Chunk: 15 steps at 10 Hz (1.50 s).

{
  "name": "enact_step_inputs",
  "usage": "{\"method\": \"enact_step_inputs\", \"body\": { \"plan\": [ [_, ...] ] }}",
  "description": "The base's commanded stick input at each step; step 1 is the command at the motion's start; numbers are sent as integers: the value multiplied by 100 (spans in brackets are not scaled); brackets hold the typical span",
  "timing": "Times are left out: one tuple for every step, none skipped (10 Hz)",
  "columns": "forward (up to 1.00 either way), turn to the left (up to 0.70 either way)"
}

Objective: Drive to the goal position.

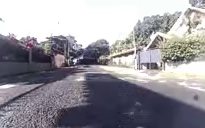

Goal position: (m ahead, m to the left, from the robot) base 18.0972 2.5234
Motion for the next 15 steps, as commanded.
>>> {"method": "enact_step_inputs", "body": {
  "plan": [
    [63, 0],
    [63, 0],
    [63, 0],
    [63, 0],
    [63, 0],
    [63, 0],
    [63, 0],
    [63, 0],
    [63, 0],
    [63, 0],
    [63, 0],
    [63, 0],
    [63, 0],
    [63, 0],
    [63, 0]
  ]
}}
